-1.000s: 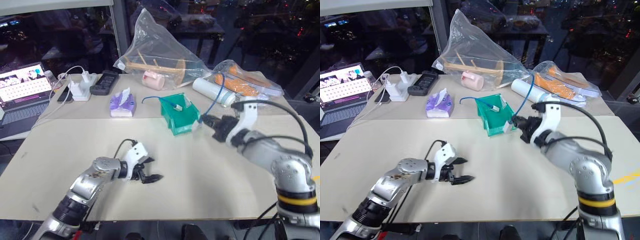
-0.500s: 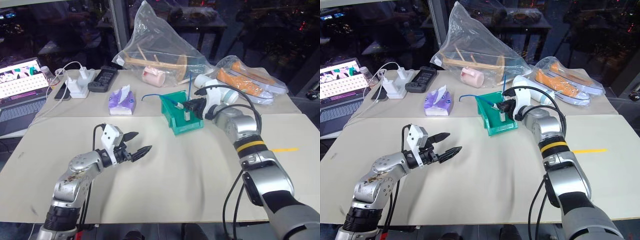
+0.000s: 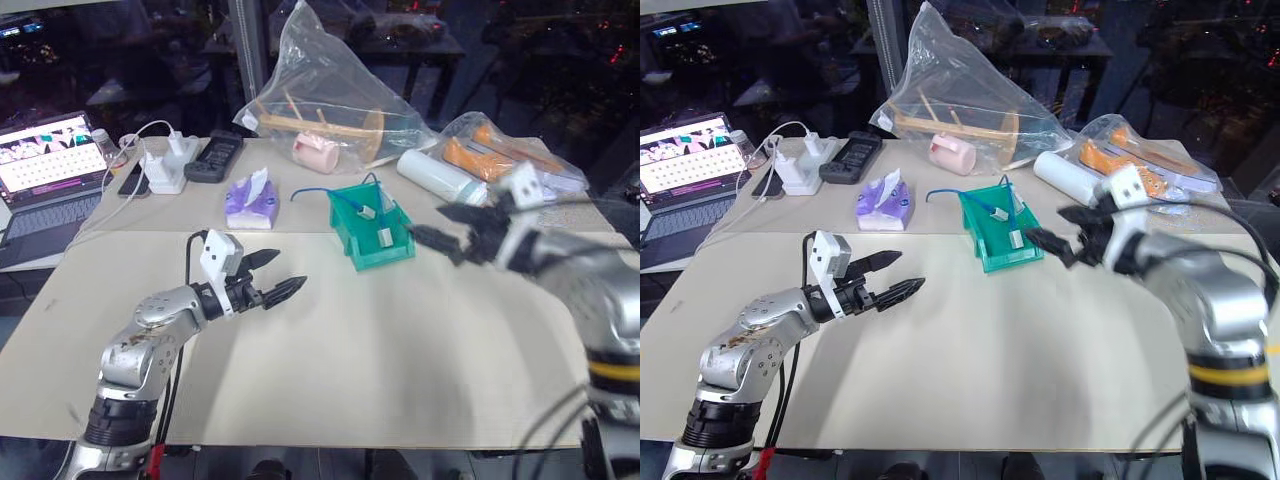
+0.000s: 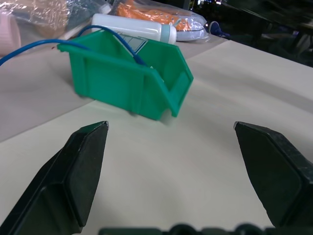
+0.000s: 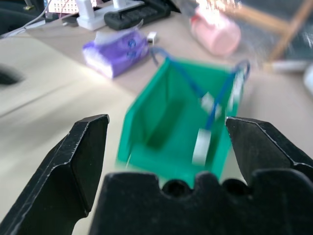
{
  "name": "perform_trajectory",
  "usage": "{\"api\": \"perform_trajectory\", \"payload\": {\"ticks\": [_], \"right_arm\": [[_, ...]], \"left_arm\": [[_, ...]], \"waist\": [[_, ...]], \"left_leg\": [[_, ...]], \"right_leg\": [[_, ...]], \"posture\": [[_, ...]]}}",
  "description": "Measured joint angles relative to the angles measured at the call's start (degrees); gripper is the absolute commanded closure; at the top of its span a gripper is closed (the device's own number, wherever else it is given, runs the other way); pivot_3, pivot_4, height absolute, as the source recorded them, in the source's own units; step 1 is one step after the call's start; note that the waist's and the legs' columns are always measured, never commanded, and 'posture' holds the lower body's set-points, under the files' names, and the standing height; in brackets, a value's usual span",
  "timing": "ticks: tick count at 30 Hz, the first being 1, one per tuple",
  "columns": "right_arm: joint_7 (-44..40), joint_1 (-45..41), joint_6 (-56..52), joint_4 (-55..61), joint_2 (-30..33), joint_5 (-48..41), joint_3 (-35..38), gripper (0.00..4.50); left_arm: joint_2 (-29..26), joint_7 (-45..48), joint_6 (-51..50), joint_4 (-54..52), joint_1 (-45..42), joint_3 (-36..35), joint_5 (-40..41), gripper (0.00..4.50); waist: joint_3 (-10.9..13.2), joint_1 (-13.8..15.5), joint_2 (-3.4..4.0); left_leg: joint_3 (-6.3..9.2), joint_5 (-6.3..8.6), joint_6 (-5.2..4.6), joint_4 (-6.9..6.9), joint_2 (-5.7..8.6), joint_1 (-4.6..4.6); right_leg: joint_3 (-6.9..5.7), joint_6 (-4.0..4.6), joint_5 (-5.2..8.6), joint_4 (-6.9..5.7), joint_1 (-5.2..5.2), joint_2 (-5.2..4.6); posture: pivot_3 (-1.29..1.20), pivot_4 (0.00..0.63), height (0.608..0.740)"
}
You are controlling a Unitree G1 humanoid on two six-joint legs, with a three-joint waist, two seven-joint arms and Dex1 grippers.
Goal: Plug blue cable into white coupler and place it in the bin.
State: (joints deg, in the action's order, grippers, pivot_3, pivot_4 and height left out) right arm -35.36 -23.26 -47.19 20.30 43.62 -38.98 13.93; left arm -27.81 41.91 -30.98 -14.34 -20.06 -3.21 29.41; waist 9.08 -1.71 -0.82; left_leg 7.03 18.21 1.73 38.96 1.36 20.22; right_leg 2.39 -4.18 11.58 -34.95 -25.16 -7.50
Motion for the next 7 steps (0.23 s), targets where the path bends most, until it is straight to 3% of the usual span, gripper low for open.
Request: {"api": "perform_trajectory", "payload": {"ticks": [3,7], "right_arm": [[2.6,15.4,3.4,8.7,-2.6,2.7,5.3,0.06],[6.7,22.9,8.1,9.7,-8.2,7.2,5.2,0.06]], "left_arm": [[-0.7,-1.2,1.4,1.4,-0.1,1.1,-3.3,0.08],[-1.1,-2.1,3.5,4.7,-0.3,1.8,-6.7,0.08]], "waist": [[0.0,0.2,-0.05],[0.0,-0.4,-0.03]], "left_leg": [[0.01,0.14,-0.26,0.01,-0.02,-0.23],[-0.23,0.02,-0.10,0.10,0.01,-0.49]], "right_leg": [[0.00,0.02,-0.01,-0.04,0.13,0.04],[0.31,0.06,-0.30,-0.03,0.26,0.03]], "posture": [[0.00,0.150,0.740],[0.00,0.150,0.740]]}}
